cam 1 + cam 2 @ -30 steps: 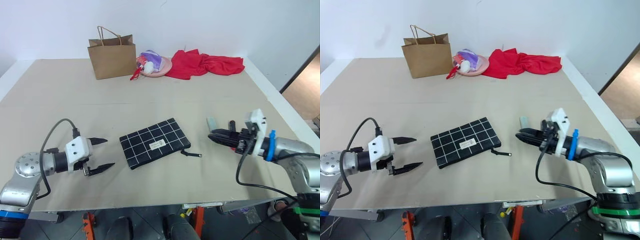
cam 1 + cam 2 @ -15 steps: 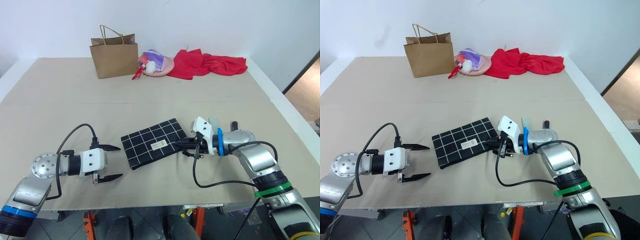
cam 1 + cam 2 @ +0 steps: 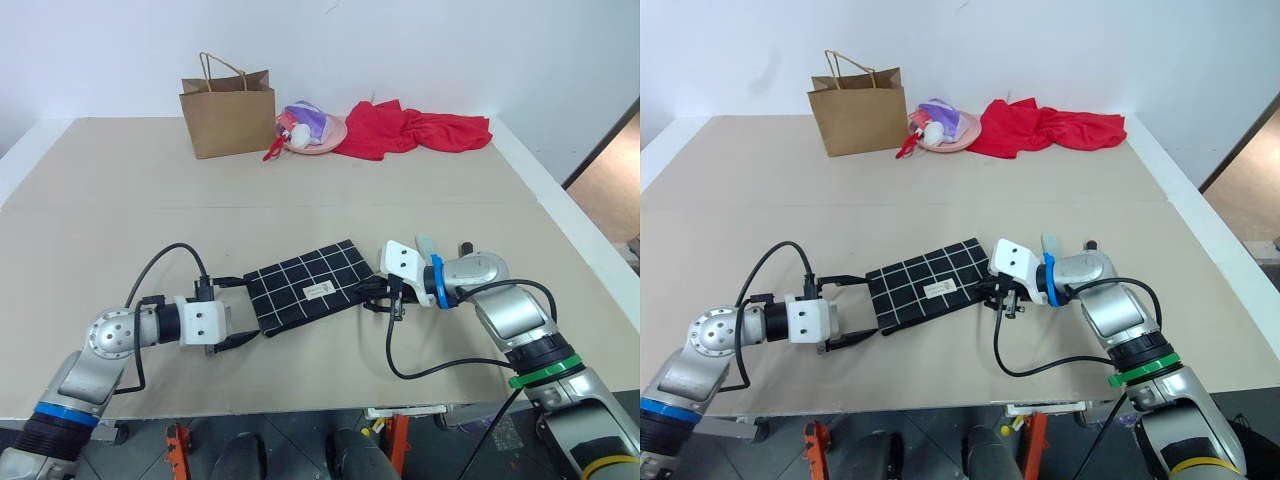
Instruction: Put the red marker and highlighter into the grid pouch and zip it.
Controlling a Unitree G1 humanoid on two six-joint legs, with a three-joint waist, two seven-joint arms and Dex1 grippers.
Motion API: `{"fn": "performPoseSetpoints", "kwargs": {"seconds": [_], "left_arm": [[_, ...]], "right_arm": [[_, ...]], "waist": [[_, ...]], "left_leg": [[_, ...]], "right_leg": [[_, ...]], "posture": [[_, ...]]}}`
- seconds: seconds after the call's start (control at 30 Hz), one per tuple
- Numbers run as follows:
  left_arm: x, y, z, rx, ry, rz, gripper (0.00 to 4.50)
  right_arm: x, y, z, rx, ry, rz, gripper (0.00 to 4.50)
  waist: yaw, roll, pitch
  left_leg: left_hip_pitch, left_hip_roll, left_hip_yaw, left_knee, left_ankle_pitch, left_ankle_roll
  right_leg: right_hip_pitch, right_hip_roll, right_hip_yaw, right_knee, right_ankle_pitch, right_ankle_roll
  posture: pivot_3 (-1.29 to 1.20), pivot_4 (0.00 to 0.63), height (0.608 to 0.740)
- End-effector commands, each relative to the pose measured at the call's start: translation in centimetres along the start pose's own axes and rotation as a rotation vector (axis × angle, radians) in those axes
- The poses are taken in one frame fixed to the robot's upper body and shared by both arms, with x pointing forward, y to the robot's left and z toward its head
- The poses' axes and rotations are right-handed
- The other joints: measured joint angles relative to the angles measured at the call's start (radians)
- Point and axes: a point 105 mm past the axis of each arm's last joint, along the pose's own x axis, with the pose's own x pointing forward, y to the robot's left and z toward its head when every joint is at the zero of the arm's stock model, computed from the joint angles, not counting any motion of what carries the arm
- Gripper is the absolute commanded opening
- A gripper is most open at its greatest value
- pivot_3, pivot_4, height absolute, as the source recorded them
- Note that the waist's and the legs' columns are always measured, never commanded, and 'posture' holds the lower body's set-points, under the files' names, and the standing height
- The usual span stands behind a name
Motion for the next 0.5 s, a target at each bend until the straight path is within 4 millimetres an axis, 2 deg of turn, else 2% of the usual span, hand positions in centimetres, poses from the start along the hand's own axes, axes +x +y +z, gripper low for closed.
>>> {"fn": "performPoseSetpoints", "kwargs": {"seconds": [0.03,0.33,0.5], "left_arm": [[1.9,-0.3,0.6,0.006,-0.056,0.06,4.5],[3.9,-0.4,2.8,-0.038,-0.144,0.069,4.5],[4.2,-0.2,3.1,-0.046,-0.148,0.062,4.5]], "right_arm": [[0.2,0.2,-0.3,-0.005,0.017,0.017,0.01],[0.4,0.3,-0.4,-0.005,0.023,0.027,0.01],[0.5,0.4,-0.5,-0.003,0.025,0.032,0.01]], "waist": [[0.0,0.001,-0.001],[0.0,0.002,-0.002],[0.0,0.002,-0.002]], "left_leg": [[0.0,0.0,0.0,0.0,0.0,0.0],[0.001,0.0,-0.001,0.0,0.0,0.0],[0.001,0.0,-0.001,0.0,0.0,0.0]], "right_leg": [[0.0,0.0,0.0,0.0,0.0,0.0],[0.001,0.001,0.0,0.0,0.0,0.0],[0.001,0.001,0.0,0.0,0.001,0.0]], "posture": [[0.0,0.15,0.74],[0.0,0.15,0.74],[0.0,0.15,0.74]]}}
